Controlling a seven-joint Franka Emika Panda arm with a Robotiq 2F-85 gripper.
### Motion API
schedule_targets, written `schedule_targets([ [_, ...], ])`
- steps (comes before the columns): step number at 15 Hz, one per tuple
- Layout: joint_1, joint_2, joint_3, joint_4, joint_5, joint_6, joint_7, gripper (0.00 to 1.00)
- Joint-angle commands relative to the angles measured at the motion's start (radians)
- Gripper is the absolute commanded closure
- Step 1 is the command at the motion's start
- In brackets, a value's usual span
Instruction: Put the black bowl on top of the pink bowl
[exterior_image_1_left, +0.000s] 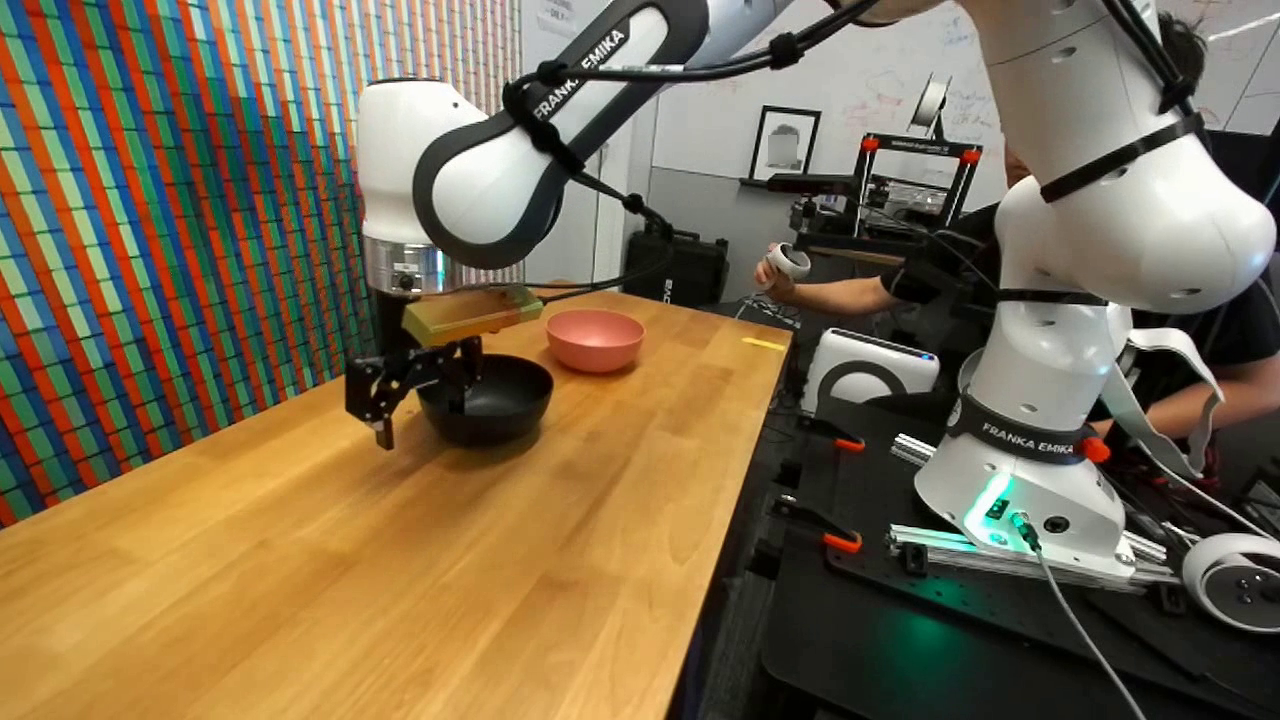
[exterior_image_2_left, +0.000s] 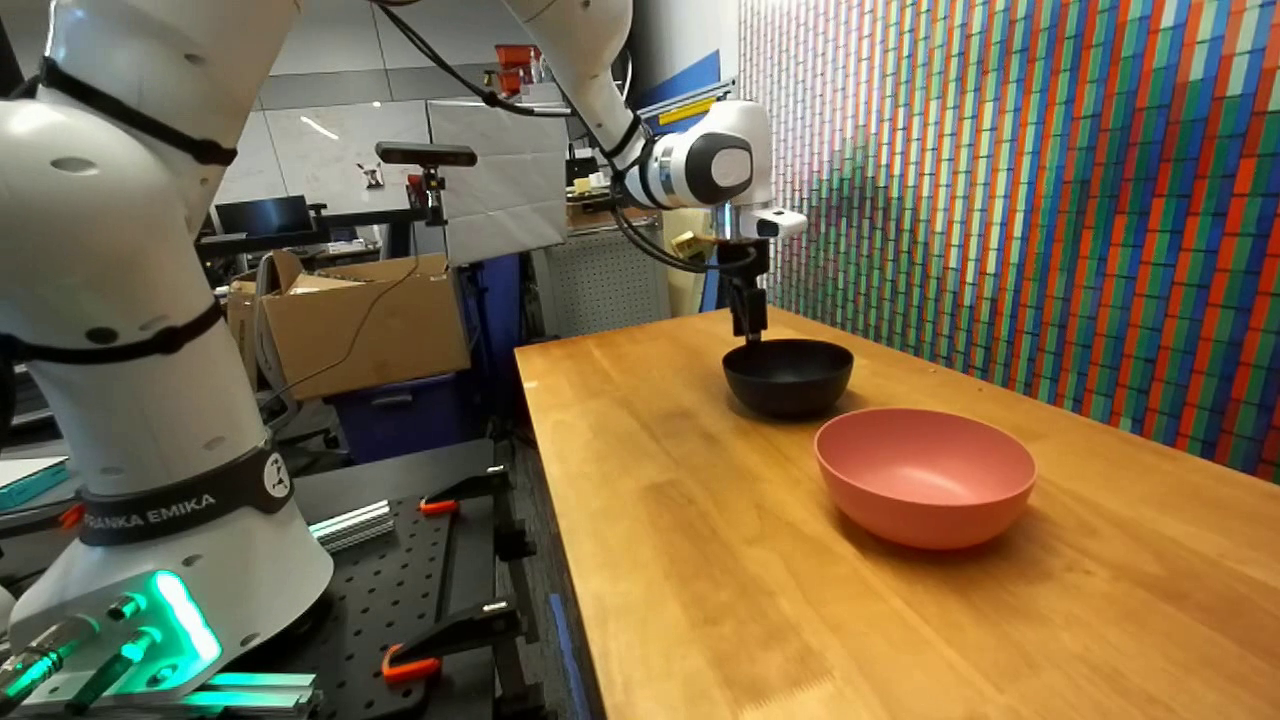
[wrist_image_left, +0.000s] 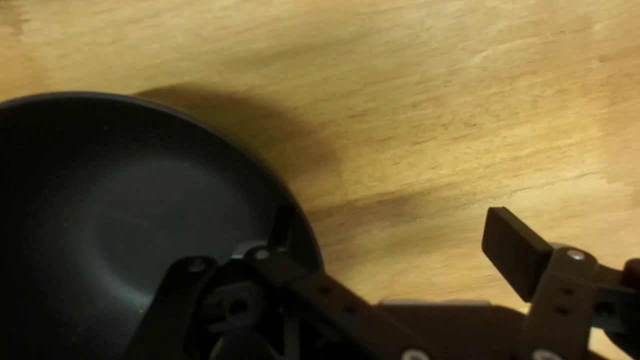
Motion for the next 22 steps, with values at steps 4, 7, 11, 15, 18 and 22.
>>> schedule_targets([
  [4,0.062,0.128,-0.067,0.204,-0.016,-0.074,0.042,0.55],
  [7,0.065,0.148,-0.071,0.244,-0.010,-0.117,0.052,0.77],
  [11,0.059,0.162,-0.061,0.286,-0.004,-0.196,0.050,0.96],
  [15,0.053,0.167,-0.052,0.327,0.001,-0.288,0.049,0.93],
  [18,-0.012,0.069,-0.067,0.289,0.003,-0.381,-0.016,0.94],
  [22,-0.079,0.001,-0.112,0.290,-0.016,-0.502,-0.058,0.93],
])
